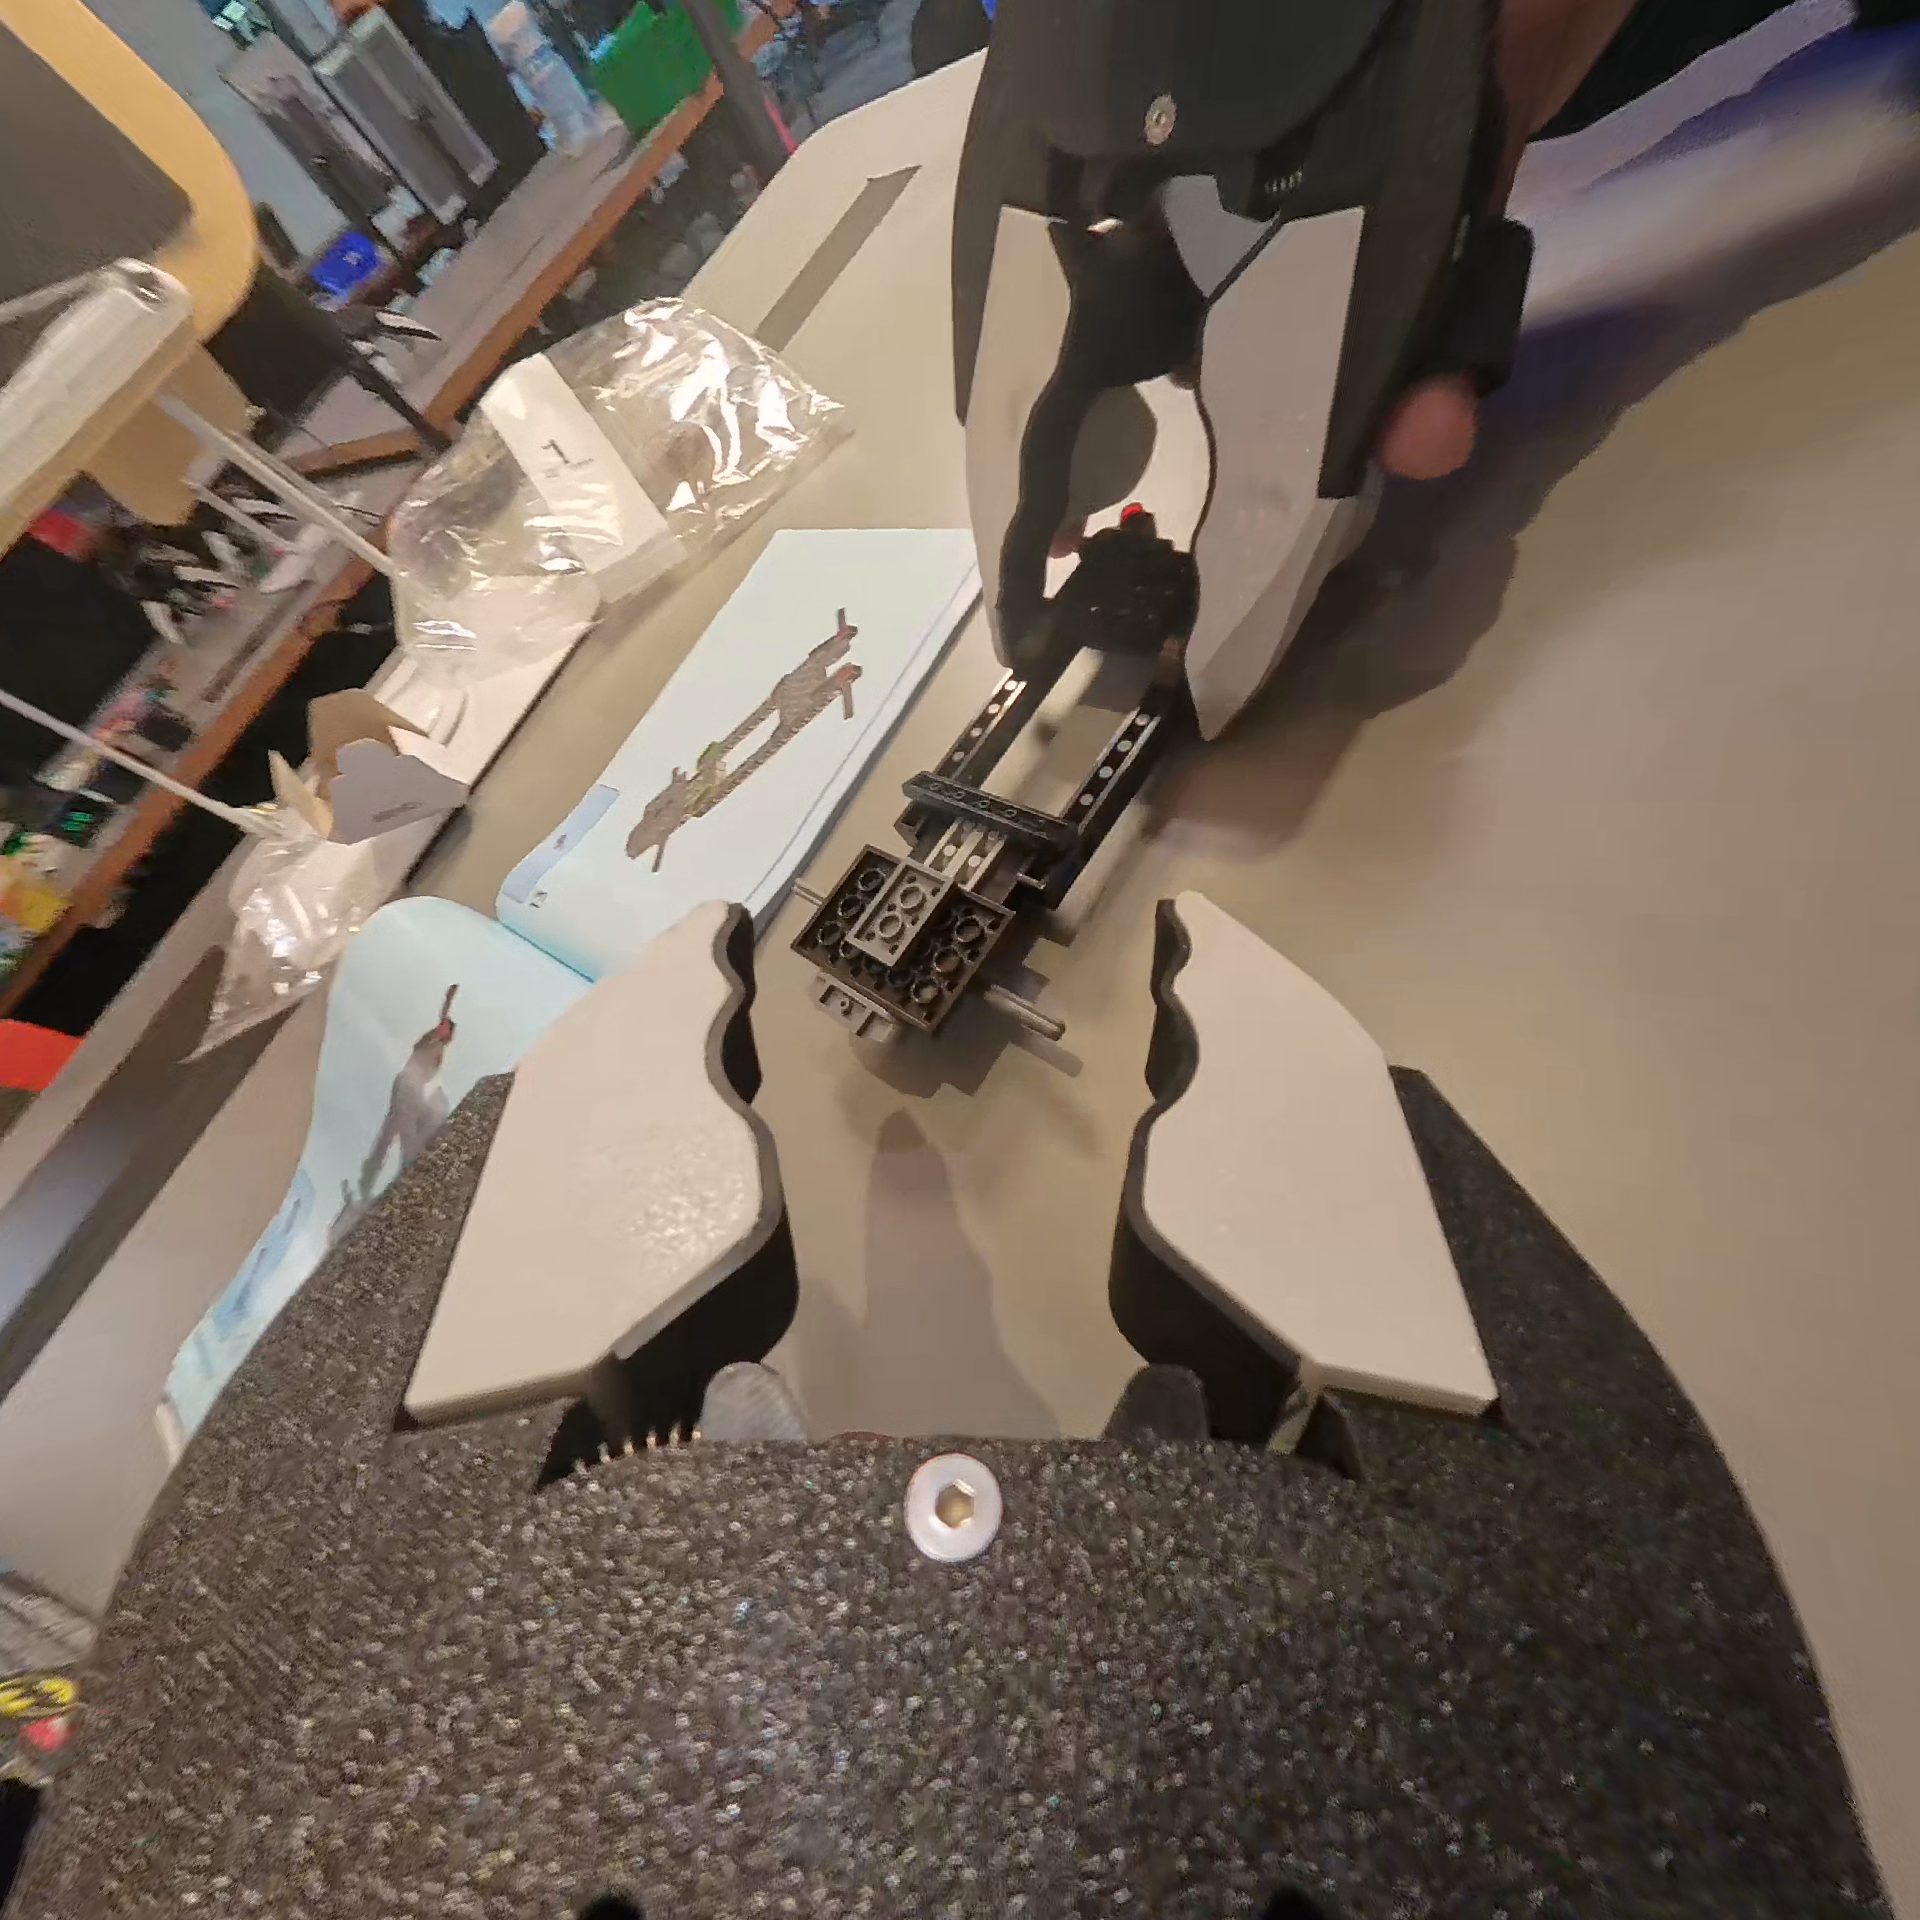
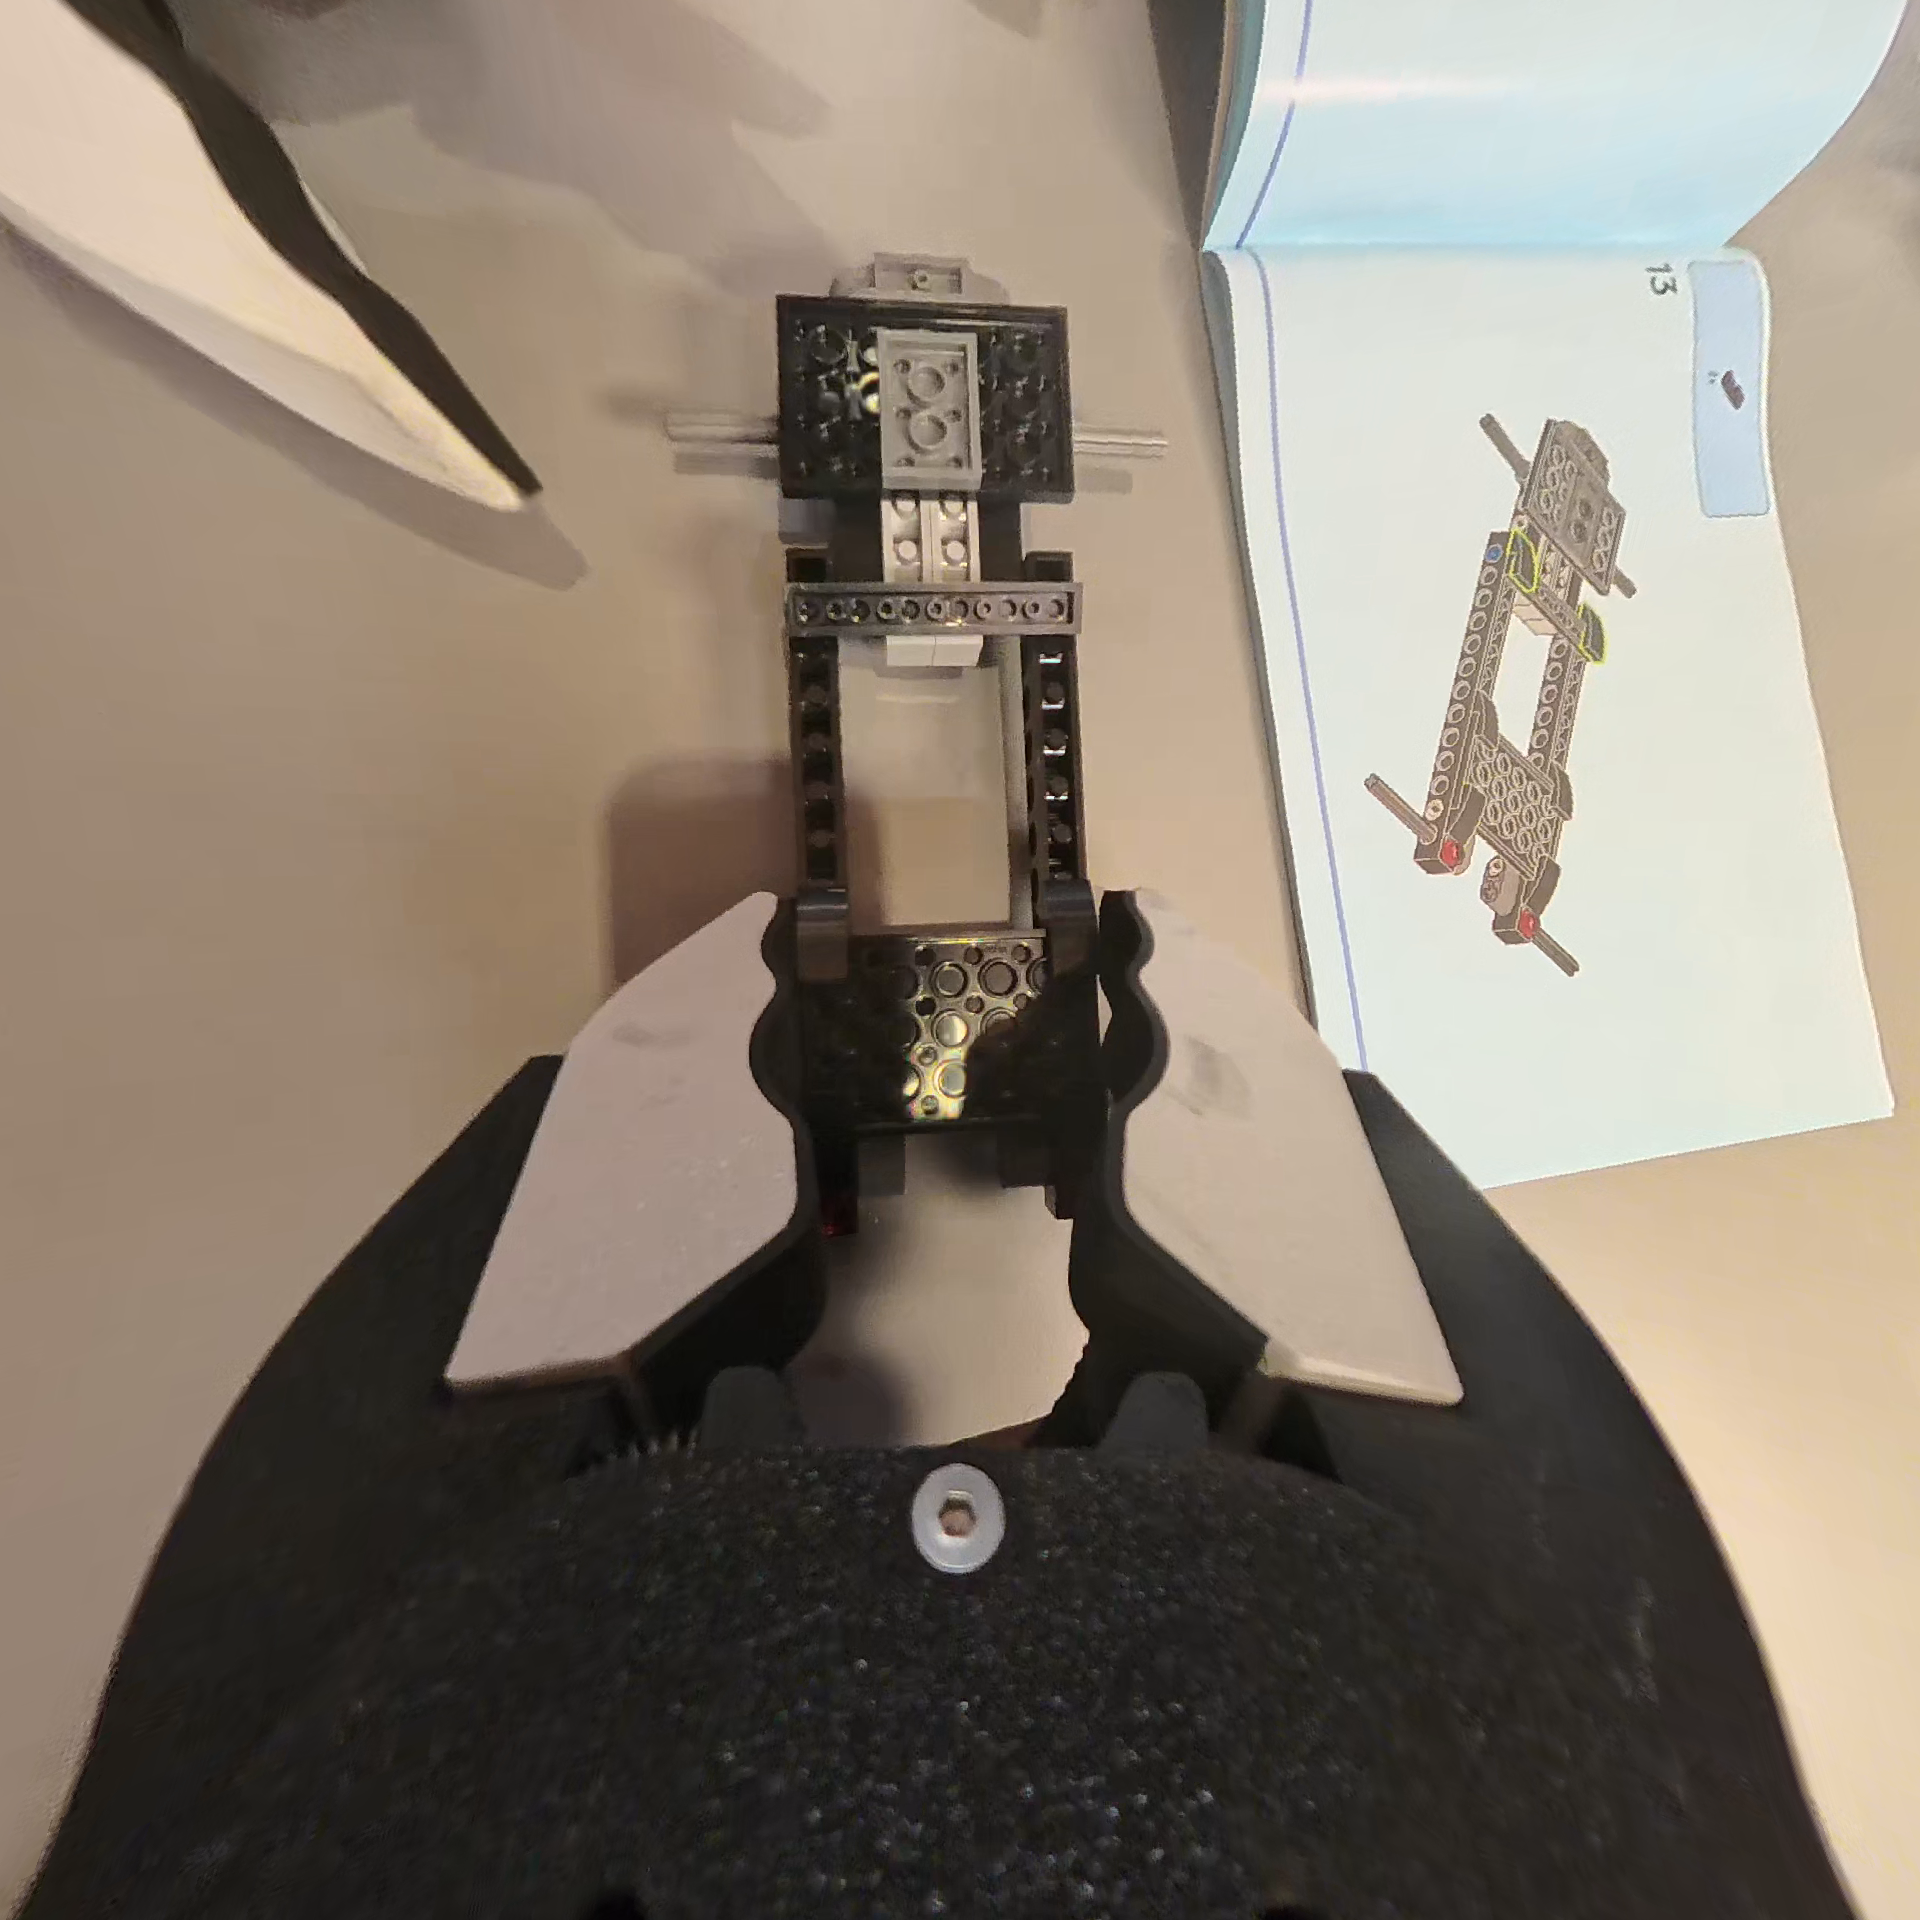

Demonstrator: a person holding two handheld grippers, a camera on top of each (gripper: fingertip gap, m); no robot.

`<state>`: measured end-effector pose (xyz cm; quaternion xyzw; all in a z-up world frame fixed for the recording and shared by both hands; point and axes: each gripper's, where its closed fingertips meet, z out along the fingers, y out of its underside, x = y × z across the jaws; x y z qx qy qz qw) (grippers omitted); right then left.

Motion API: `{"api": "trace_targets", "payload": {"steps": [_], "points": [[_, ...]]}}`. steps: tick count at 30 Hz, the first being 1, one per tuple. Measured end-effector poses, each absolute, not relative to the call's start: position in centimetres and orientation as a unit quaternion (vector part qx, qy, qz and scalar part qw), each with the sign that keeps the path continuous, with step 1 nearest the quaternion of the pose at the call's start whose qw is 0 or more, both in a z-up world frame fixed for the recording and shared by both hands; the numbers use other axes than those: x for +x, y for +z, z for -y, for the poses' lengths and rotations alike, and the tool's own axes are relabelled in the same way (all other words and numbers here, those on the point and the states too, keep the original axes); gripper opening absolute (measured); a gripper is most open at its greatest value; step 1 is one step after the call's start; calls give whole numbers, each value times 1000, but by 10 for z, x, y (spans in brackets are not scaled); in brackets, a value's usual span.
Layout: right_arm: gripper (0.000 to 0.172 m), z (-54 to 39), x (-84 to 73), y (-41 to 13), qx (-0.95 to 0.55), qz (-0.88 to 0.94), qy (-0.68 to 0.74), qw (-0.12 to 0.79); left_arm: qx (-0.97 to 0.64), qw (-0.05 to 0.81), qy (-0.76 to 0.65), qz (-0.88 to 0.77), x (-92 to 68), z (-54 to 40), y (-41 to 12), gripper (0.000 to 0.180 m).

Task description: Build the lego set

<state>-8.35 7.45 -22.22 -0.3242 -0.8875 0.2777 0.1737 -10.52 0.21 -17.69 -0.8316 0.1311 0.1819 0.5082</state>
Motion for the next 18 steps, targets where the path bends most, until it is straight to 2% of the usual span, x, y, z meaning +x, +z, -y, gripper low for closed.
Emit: {"api": "trace_targets", "payload": {"steps": [4, 9, 18], "points": [[56, -71, -84, -215, -347, 877, 286, 169, -804, 492, 288, -168, -101, -7, -173, 70], [55, -69, -82, -202, -366, 869, 285, 173, -738, 452, 438, -242, -90, -15, -166, 56], [56, -66, -78, -185, -377, 861, 294, 174, -696, 382, 538, -282, -97, -21, -169, 52]]}}
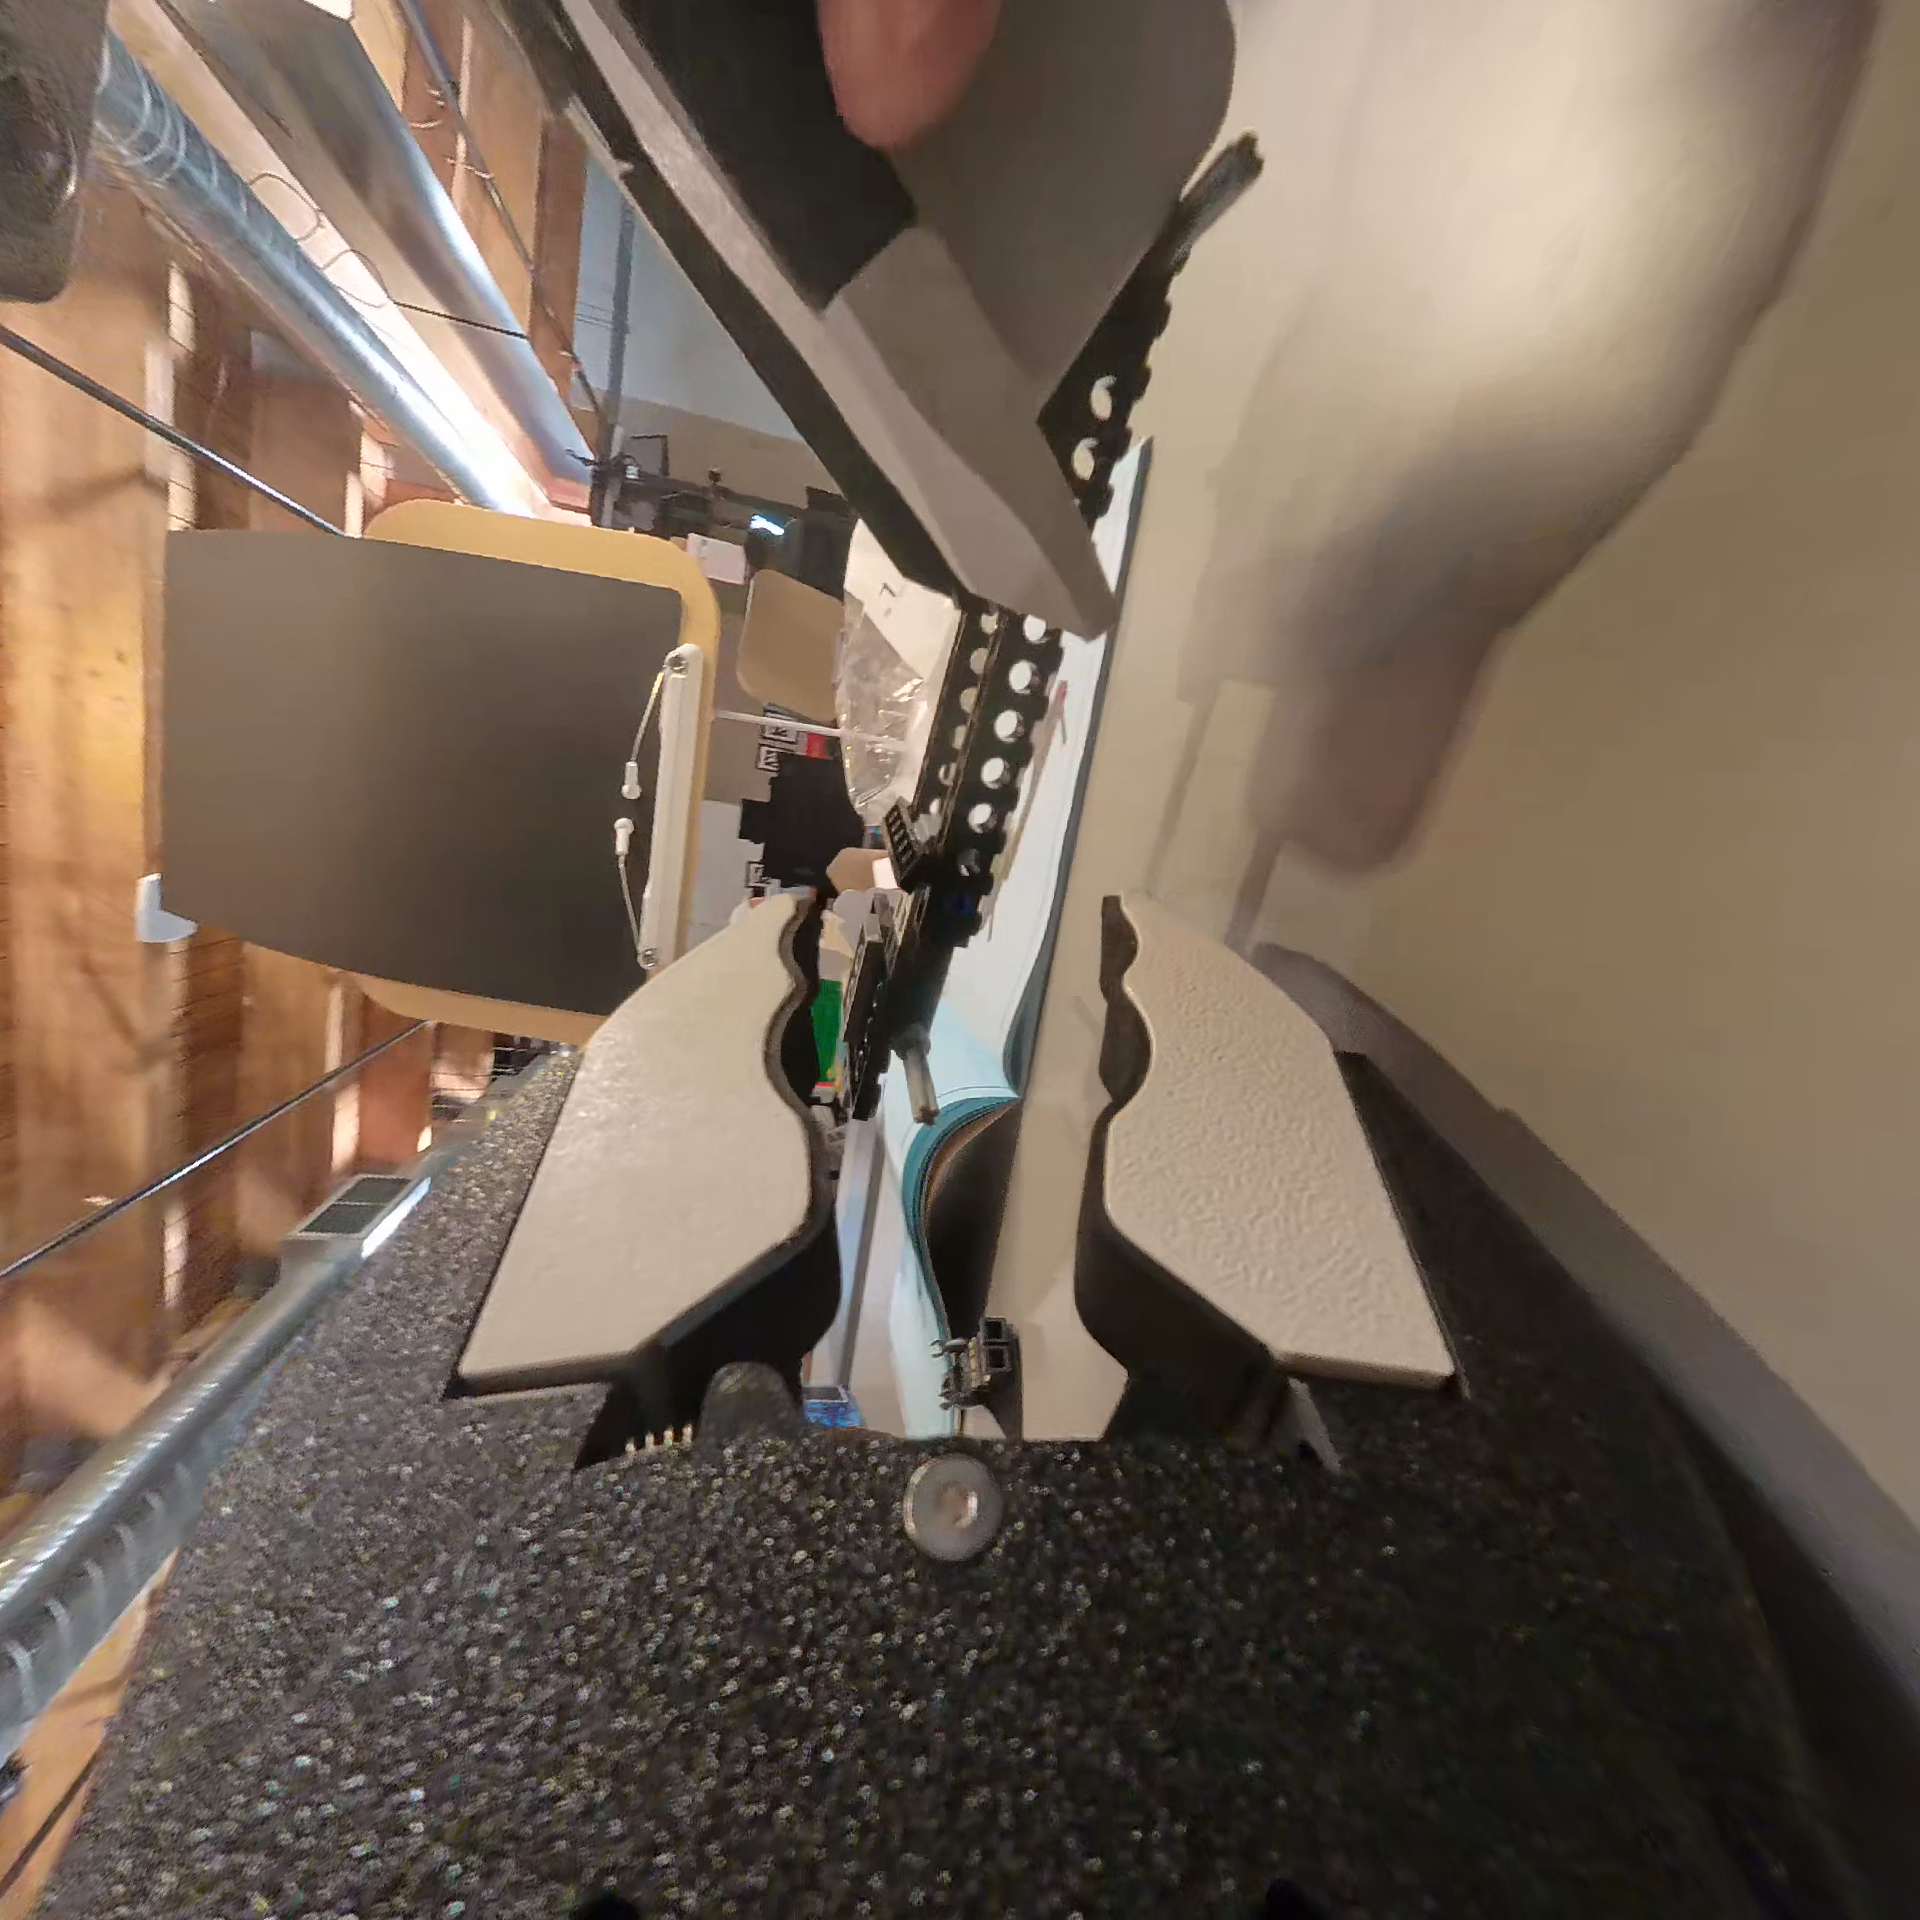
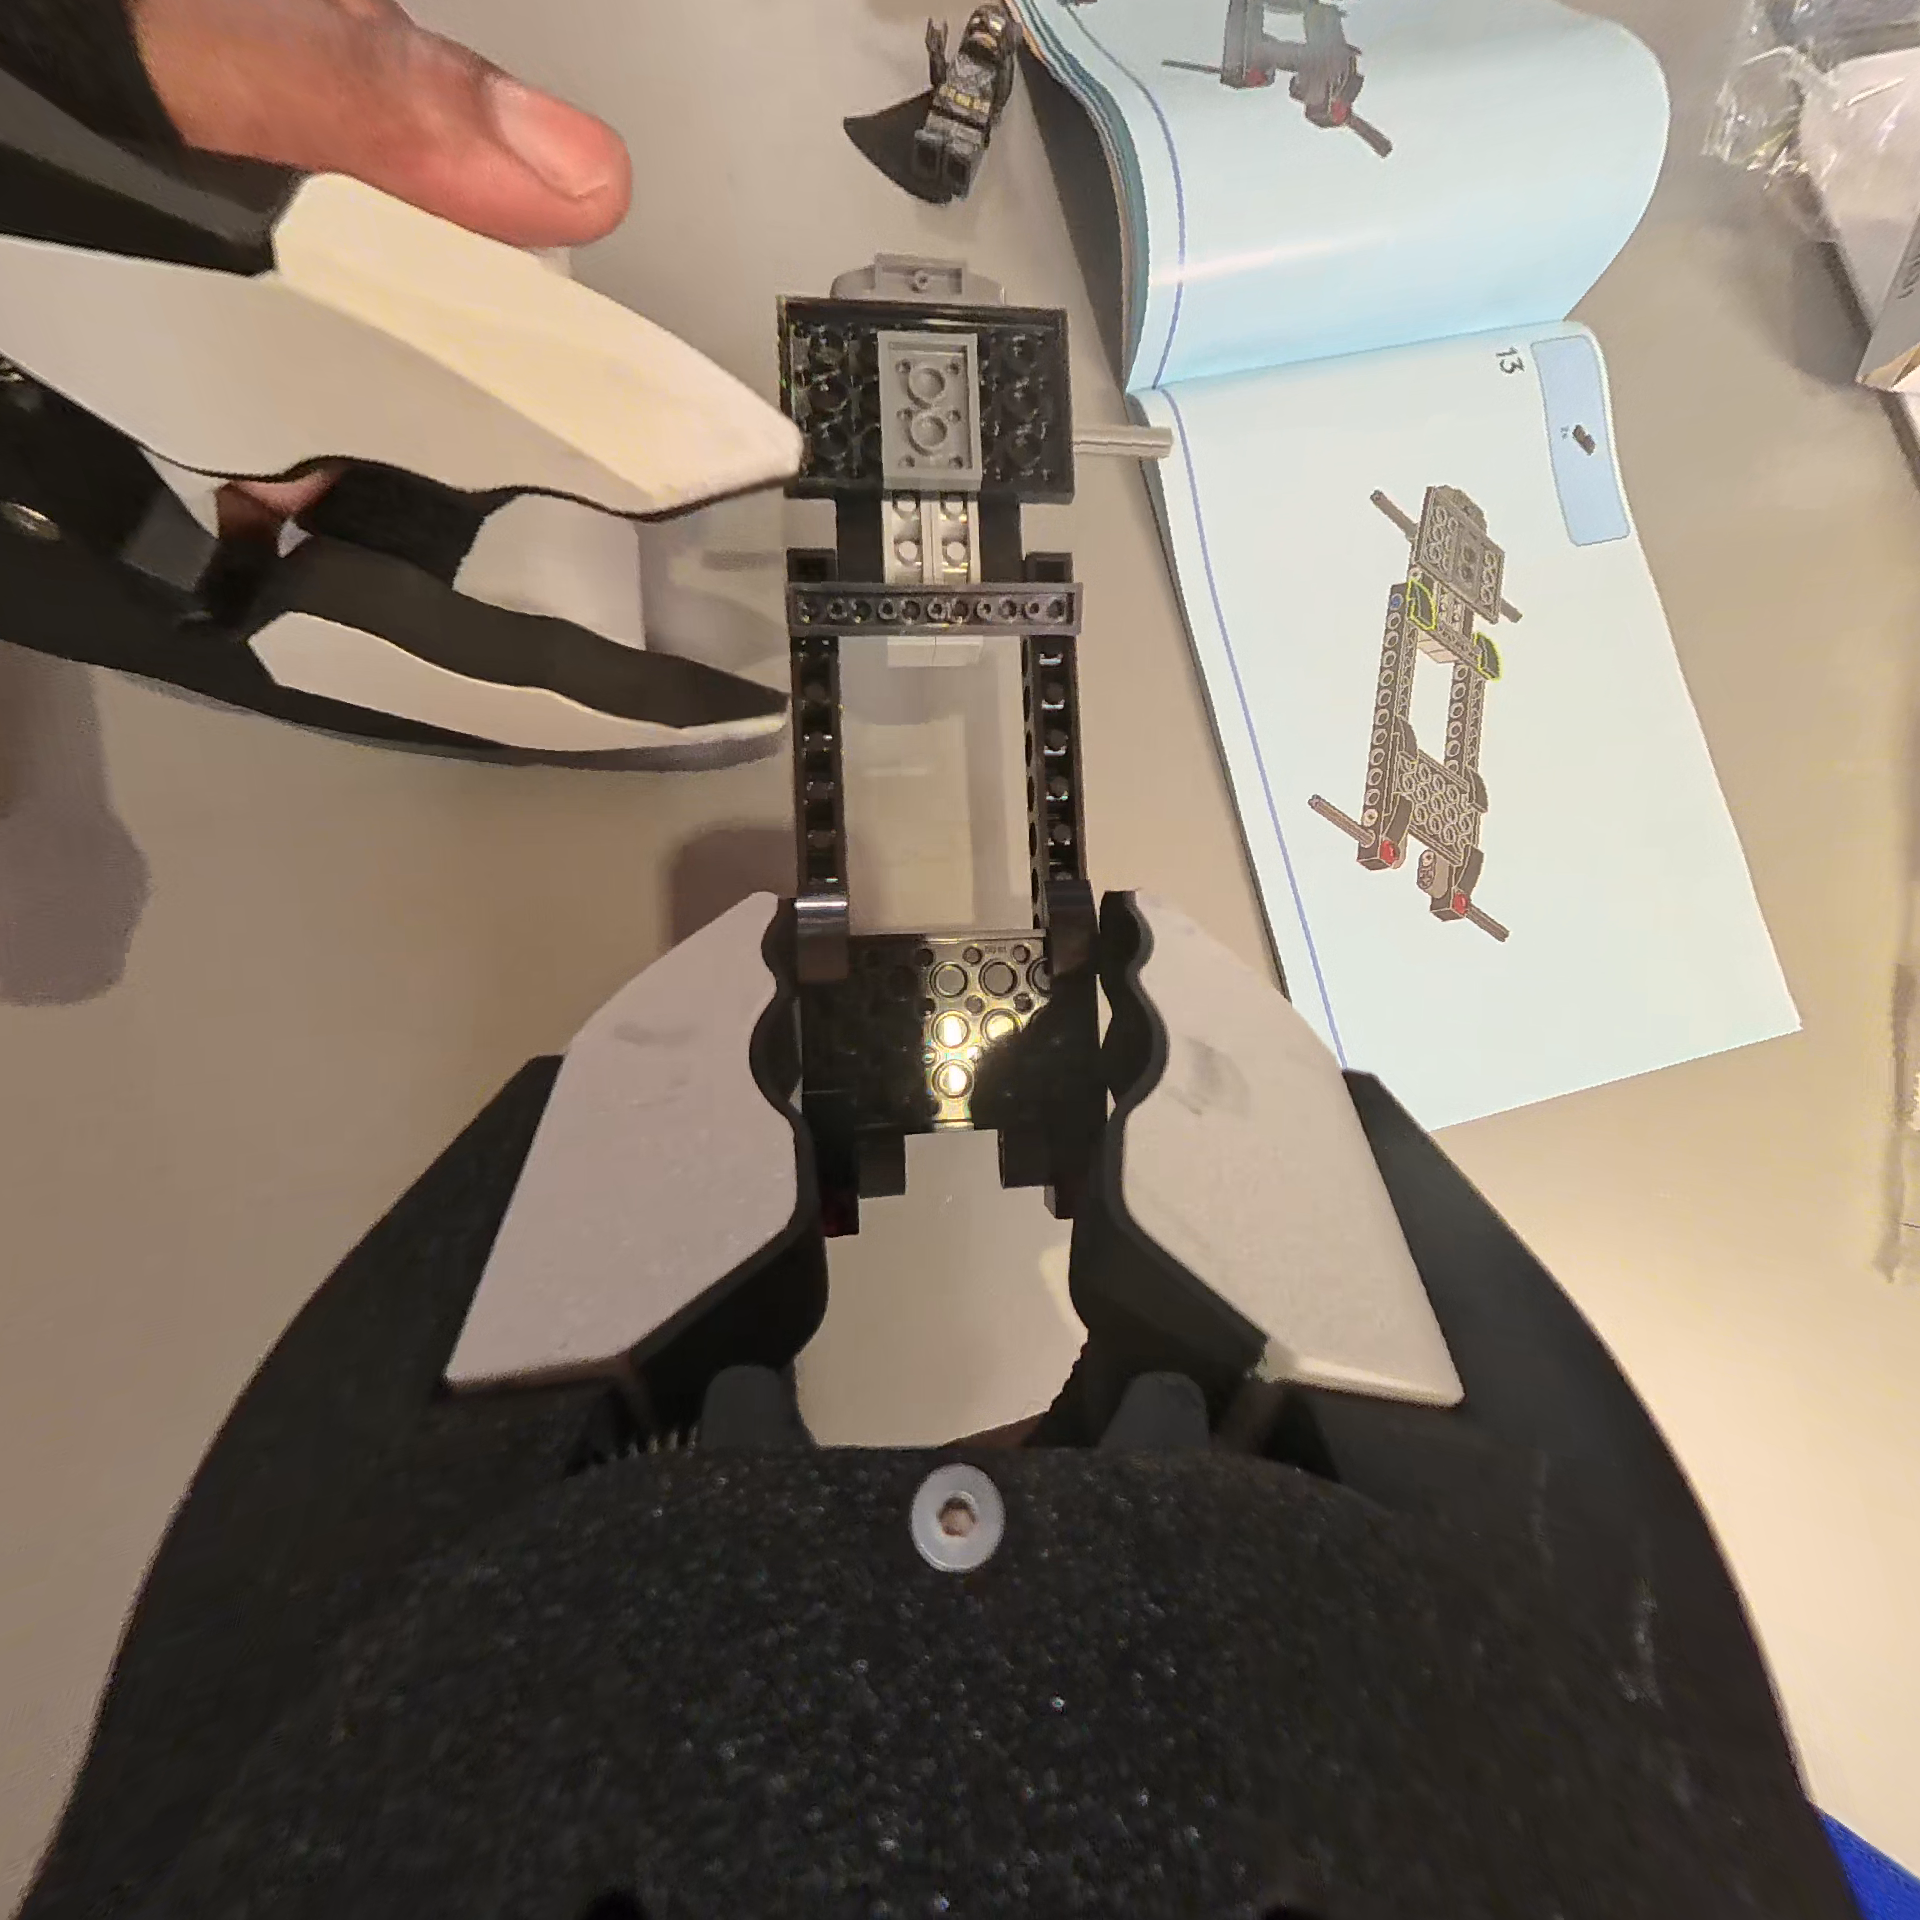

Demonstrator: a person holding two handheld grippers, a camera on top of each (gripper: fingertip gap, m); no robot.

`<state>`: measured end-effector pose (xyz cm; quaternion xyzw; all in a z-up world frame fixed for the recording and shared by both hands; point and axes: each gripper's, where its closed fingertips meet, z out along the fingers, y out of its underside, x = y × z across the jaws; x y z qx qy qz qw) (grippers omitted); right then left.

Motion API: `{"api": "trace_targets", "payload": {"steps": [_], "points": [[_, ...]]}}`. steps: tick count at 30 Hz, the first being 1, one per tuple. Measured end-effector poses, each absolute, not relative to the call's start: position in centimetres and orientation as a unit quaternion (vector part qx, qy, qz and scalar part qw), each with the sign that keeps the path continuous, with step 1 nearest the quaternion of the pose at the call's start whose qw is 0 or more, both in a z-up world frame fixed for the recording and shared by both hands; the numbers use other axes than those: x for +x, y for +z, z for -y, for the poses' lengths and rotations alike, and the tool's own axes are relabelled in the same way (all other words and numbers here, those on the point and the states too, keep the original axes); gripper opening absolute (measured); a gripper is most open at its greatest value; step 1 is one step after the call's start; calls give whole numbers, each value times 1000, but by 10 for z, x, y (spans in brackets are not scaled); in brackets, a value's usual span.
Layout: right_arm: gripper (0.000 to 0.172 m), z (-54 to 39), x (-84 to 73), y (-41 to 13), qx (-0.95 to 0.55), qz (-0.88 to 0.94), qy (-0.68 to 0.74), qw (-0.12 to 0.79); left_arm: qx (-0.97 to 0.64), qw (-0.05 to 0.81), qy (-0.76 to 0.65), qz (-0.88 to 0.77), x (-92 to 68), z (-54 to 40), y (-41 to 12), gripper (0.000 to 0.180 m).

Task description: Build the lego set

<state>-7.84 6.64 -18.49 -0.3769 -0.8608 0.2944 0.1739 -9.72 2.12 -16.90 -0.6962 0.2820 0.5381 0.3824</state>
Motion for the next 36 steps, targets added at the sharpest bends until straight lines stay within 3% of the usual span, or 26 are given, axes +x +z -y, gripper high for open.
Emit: {"api": "trace_targets", "payload": {"steps": [11, 21, 25, 36], "points": [[56, -58, -73, -173, -377, 858, 309, 164, -640, 373, 603, -296, -99, -24, -154, 50], [56, -48, -69, -164, -366, 859, 319, 165, -614, 372, 625, -305, -98, -22, -146, 36], [56, -46, -69, -160, -361, 858, 321, 175, -597, 381, 638, -302, -98, -20, -138, 20], [55, -41, -70, -154, -343, 861, 324, 190, -586, 383, 636, -325, -97, -15, -134, 17]]}}
